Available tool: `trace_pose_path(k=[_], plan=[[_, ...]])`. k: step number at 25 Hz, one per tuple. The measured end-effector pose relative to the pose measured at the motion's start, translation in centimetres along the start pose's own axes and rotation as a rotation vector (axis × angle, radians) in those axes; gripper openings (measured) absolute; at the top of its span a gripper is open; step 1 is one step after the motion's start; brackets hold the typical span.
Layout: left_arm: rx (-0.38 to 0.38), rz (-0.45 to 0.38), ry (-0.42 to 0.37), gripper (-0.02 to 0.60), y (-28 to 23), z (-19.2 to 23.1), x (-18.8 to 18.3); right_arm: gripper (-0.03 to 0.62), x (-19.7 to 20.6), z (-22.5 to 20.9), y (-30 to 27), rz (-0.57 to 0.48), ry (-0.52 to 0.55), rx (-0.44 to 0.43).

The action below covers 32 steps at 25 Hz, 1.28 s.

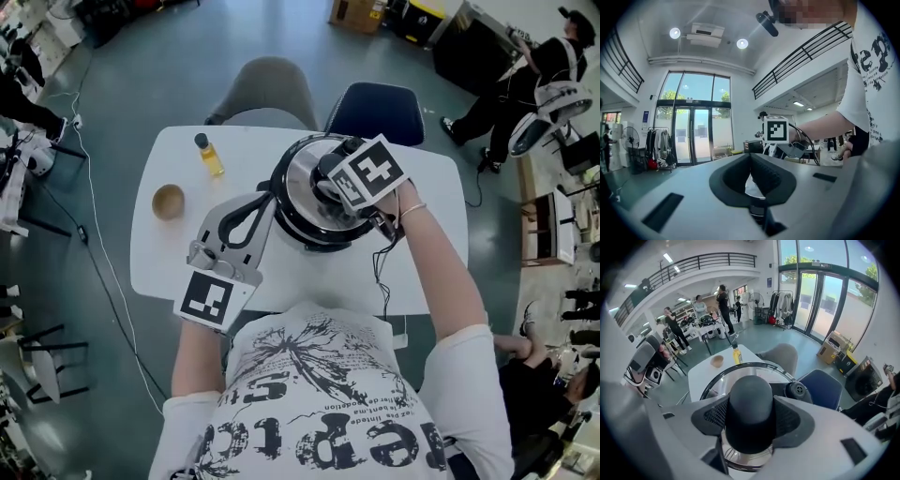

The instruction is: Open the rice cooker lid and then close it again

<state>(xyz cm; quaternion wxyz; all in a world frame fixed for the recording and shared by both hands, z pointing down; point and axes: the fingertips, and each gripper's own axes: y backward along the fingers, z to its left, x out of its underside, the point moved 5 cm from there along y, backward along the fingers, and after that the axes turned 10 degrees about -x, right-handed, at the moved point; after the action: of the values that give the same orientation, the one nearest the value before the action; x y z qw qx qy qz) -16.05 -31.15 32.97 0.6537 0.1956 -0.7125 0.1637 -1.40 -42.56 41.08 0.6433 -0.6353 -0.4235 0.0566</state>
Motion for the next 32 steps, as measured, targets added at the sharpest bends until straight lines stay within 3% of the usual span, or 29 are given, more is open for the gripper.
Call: trace_pose_path(k=[9,21,32], plan=[[-0.059,0.009,-0.002,0.014,2.0,-5.6,-0.9,0.291,5.2,0.6,4.9,-0.053,0.047,0.001],[-0.091,0.033,0.015,0.014,4.2,-19.4,-0.6,0.291,19.8,0.4,11.0,-0.056,0.043,-0.041],[-0.095,0.065,0.020,0.014,5.7,-24.6,0.5,0.291,27.6,1.1,12.2,-0.044,0.012,-0.092]])
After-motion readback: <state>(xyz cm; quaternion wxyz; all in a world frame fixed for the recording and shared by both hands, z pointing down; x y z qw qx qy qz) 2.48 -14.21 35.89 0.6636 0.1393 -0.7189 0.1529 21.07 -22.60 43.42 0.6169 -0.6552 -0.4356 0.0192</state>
